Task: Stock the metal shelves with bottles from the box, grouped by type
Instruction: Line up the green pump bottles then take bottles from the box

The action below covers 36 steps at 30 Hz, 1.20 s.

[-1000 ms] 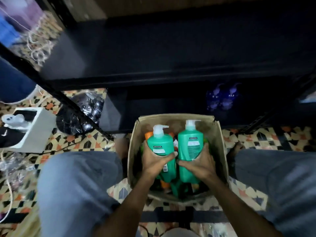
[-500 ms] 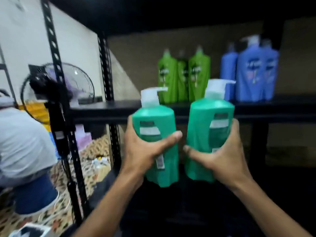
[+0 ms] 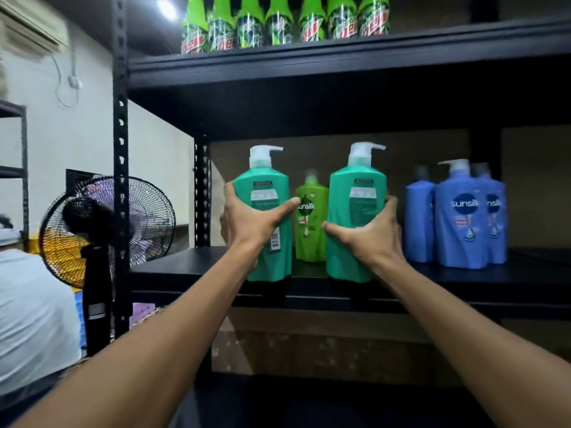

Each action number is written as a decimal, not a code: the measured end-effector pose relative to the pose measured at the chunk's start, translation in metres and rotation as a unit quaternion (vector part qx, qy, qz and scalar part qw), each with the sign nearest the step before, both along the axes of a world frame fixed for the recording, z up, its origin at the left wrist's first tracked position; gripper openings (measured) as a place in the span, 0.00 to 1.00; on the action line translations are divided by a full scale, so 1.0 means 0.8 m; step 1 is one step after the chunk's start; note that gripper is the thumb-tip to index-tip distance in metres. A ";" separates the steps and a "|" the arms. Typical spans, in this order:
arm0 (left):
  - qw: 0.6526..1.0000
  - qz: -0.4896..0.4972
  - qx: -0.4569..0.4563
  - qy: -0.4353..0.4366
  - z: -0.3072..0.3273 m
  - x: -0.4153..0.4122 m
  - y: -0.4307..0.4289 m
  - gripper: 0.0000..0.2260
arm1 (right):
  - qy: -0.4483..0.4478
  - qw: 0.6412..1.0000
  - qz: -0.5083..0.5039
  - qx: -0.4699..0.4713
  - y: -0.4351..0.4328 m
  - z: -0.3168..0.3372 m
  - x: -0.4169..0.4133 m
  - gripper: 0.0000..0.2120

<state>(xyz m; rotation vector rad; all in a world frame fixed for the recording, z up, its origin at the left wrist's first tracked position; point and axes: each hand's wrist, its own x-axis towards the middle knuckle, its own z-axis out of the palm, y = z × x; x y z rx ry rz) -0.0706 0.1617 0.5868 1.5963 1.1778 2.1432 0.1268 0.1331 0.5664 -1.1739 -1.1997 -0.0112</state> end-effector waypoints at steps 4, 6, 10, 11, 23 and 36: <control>0.999 0.016 -0.013 0.031 -0.001 -0.005 0.027 0.48 | 0.003 1.000 -0.014 -0.007 0.029 -0.001 -0.004 0.49; 0.998 0.012 -0.021 0.056 -0.003 -0.007 0.037 0.47 | -0.004 1.000 0.006 -0.014 0.042 -0.005 -0.009 0.48; 0.994 -0.047 -0.018 0.095 -0.024 -0.013 0.050 0.45 | -0.059 0.997 0.043 0.028 0.053 -0.035 -0.019 0.53; 0.992 -0.080 -0.026 0.096 -0.033 -0.020 0.053 0.42 | -0.079 0.995 0.041 0.036 0.055 -0.041 -0.022 0.54; 0.975 -0.157 -0.102 0.120 -0.061 -0.047 0.064 0.42 | -0.048 0.996 0.062 -0.042 0.064 -0.038 -0.025 0.53; 0.963 -0.146 -0.138 0.181 -0.054 -0.096 0.078 0.40 | -0.197 0.974 0.080 -0.077 0.073 -0.032 -0.088 0.58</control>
